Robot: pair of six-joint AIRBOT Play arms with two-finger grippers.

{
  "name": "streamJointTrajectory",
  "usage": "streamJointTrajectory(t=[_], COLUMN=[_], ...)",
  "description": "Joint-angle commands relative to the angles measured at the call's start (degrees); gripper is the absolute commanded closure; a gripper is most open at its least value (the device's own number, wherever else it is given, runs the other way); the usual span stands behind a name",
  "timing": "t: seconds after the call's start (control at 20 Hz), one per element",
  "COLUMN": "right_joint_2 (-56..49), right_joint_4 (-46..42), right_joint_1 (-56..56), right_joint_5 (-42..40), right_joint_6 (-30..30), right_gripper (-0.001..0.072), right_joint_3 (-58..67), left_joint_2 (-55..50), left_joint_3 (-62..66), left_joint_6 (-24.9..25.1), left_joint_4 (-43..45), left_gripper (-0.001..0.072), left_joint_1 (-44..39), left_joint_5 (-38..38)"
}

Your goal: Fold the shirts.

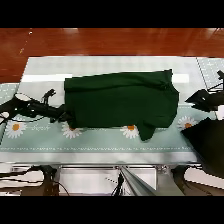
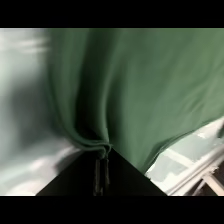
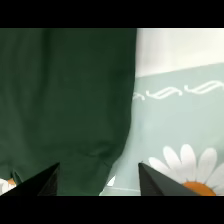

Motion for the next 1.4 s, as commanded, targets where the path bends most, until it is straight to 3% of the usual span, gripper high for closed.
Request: streamJointTrajectory(t=[0.0,0.5,0.65,0.7,0.75,0.8,0.95,1.1,1.25,1.35], right_joint_2=[0.6,3.6,3.5,3.6,3.6,3.6,5.4,6.2,4.1,0.0], right_joint_4=[-1.6,2.2,2.3,2.5,3.7,4.9,9.0,12.0,12.6,12.6], right_joint_1=[0.0,4.9,12.1,13.9,15.0,15.4,15.4,15.9,18.1,20.1], right_joint_5=[0.7,-9.0,-19.5,-23.4,-25.3,-25.4,-23.3,-29.9,-41.3,-44.6], right_joint_6=[-0.6,-3.4,0.1,1.6,1.8,1.7,-4.3,-7.1,-5.4,-5.3], right_gripper=[0.0166,0.0176,0.0273,0.0372,0.0568,0.0671,0.0672,0.0673,0.0674,0.0674], right_joint_3=[-4.8,-19.9,-22.3,-22.3,-22.1,-21.1,-14.2,-3.8,3.7,7.8], left_joint_2=[-0.9,-0.7,-0.6,-0.6,-0.6,-0.6,0.8,1.2,1.1,0.9], left_joint_3=[0.0,0.0,0.0,0.1,0.5,1.5,7.3,16.5,23.9,26.1], left_joint_6=[0.0,1.3,1.6,2.1,2.2,2.2,4.5,7.3,7.4,7.5], left_joint_4=[-1.9,-2.0,-3.1,-3.5,-3.4,-3.5,-5.1,-10.7,-12.3,-12.3], left_gripper=[0.0682,0.0682,0.0682,0.0682,0.0682,0.0682,0.0682,0.0682,0.0682,0.0683], left_joint_1=[-2.1,-0.2,-0.2,-0.1,-0.1,0.0,0.8,1.6,0.6,-1.0], left_joint_5=[-0.1,-2.1,-2.1,-2.1,-2.4,-2.9,-3.6,-2.1,7.0,16.5])
